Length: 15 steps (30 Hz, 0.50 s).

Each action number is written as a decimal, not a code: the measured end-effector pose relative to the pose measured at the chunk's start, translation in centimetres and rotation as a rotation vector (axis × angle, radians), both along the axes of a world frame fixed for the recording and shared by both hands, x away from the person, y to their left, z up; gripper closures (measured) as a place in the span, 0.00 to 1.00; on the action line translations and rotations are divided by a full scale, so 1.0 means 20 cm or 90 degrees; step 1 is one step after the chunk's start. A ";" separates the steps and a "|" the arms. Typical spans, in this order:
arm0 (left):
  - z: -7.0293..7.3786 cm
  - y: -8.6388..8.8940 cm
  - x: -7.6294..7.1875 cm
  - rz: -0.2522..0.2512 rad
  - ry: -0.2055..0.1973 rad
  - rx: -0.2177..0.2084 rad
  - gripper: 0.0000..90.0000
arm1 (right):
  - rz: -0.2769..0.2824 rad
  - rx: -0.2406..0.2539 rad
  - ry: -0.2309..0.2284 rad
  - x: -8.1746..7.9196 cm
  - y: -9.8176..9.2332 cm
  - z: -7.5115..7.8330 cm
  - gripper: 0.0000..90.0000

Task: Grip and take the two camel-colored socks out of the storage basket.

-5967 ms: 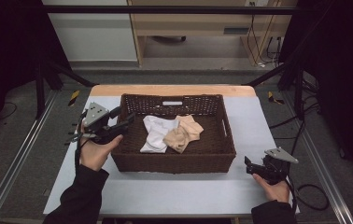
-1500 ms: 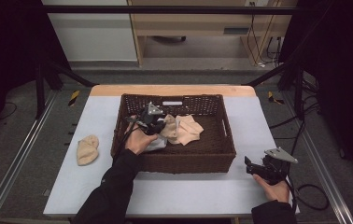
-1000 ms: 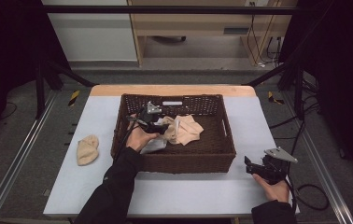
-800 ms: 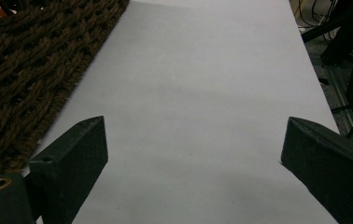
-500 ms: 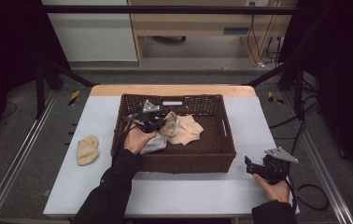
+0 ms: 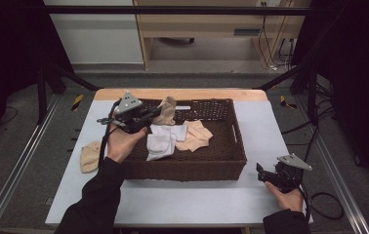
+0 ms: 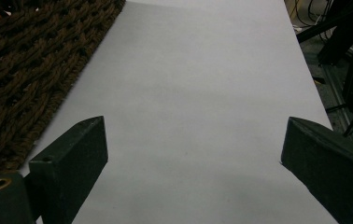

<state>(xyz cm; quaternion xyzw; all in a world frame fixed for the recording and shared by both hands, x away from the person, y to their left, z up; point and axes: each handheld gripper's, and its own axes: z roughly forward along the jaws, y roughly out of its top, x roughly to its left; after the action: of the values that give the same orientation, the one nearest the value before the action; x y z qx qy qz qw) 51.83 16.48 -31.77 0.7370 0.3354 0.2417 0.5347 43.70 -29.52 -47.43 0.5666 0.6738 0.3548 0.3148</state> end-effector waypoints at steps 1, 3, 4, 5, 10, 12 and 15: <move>0.01 0.02 -0.01 0.003 -0.005 -0.009 0.96 | 0.000 0.000 0.000 0.00 0.00 0.00 0.08; 0.03 0.05 -0.04 0.009 -0.013 -0.031 0.96 | -0.001 0.000 -0.001 0.00 0.00 0.00 0.08; 0.04 0.08 -0.05 0.012 -0.017 -0.036 0.96 | -0.001 0.000 -0.001 0.00 0.00 0.00 0.08; 0.05 0.10 -0.06 0.015 -0.020 -0.040 0.96 | -0.001 0.000 -0.001 0.00 0.00 0.00 0.08; 0.09 0.21 -0.11 0.028 -0.037 -0.076 0.96 | -0.002 -0.001 0.000 0.00 0.00 0.00 0.08; 0.10 0.23 -0.12 0.033 -0.041 -0.081 0.96 | -0.003 -0.001 0.000 0.00 0.00 0.00 0.08; 0.11 0.35 -0.17 0.056 -0.056 -0.092 0.96 | -0.002 -0.003 -0.002 0.00 0.00 0.00 0.08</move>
<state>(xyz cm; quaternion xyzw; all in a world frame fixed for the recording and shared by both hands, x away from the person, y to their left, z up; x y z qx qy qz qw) 48.34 23.48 -29.53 0.6699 0.3599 0.2724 0.5895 43.68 -29.55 -47.42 0.5666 0.6731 0.3535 0.3176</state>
